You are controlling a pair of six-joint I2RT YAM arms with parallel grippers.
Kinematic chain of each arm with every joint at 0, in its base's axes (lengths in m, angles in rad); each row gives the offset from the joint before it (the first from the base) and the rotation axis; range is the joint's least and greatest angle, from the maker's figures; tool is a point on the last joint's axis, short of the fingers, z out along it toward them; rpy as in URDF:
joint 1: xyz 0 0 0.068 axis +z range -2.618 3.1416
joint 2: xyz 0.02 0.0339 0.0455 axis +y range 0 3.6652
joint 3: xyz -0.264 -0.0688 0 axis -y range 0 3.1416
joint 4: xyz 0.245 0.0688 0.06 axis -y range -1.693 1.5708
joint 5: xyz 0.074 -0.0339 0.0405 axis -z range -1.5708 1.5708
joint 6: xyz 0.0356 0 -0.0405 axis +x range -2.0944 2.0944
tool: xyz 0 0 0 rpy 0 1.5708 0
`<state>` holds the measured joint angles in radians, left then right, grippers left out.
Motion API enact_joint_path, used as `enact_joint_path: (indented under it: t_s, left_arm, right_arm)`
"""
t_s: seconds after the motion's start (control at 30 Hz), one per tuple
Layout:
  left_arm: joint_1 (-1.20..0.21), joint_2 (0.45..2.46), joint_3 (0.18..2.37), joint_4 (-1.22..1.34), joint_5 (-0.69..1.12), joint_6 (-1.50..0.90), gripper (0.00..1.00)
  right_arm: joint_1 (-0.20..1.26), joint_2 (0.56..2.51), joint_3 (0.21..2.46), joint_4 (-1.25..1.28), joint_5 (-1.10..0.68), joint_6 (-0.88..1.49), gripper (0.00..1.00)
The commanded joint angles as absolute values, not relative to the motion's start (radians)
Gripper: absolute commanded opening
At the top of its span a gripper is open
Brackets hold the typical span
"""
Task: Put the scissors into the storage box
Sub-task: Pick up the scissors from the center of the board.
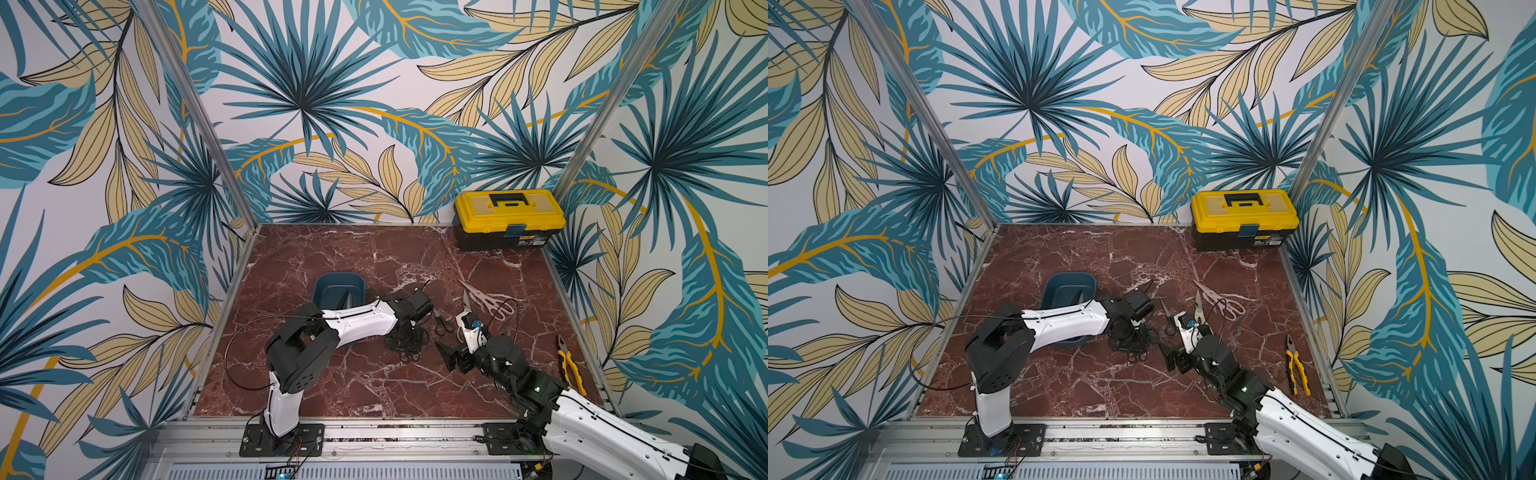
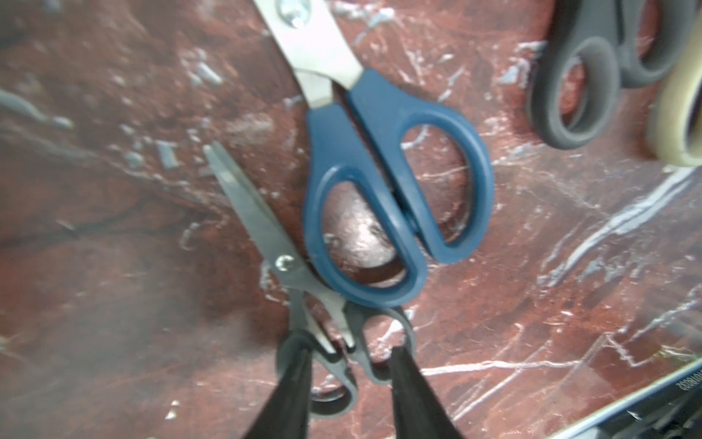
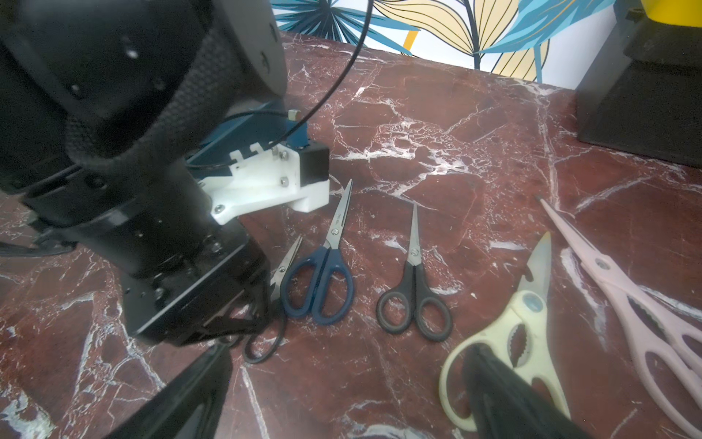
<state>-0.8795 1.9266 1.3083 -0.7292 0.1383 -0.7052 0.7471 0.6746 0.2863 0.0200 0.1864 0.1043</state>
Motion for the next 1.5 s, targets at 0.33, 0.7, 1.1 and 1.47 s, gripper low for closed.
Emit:
enact_joint_path:
  t_s: [0.33, 0.7, 1.1, 1.47]
  left_arm:
    - [-0.776, 1.93, 1.345, -0.841, -0.038, -0.572, 0.35]
    - [-0.784, 1.878, 1.392, -0.881, -0.056, -0.559, 0.35]
    - [-0.827, 1.864, 1.379, -0.913, -0.046, -0.609, 0.43]
    - [-0.762, 1.876, 1.397, -0.967, -0.003, -0.398, 0.45]
  right_arm:
    - [0.752, 0.685, 0.304, 0.029, 0.184, 0.1, 1.0]
    - [0.752, 0.693, 0.304, 0.032, 0.175, 0.1, 1.0]
    - [0.752, 0.739, 0.321, 0.035, 0.16, 0.097, 1.0]
    - [0.753, 0.74, 0.321, 0.034, 0.16, 0.097, 1.0]
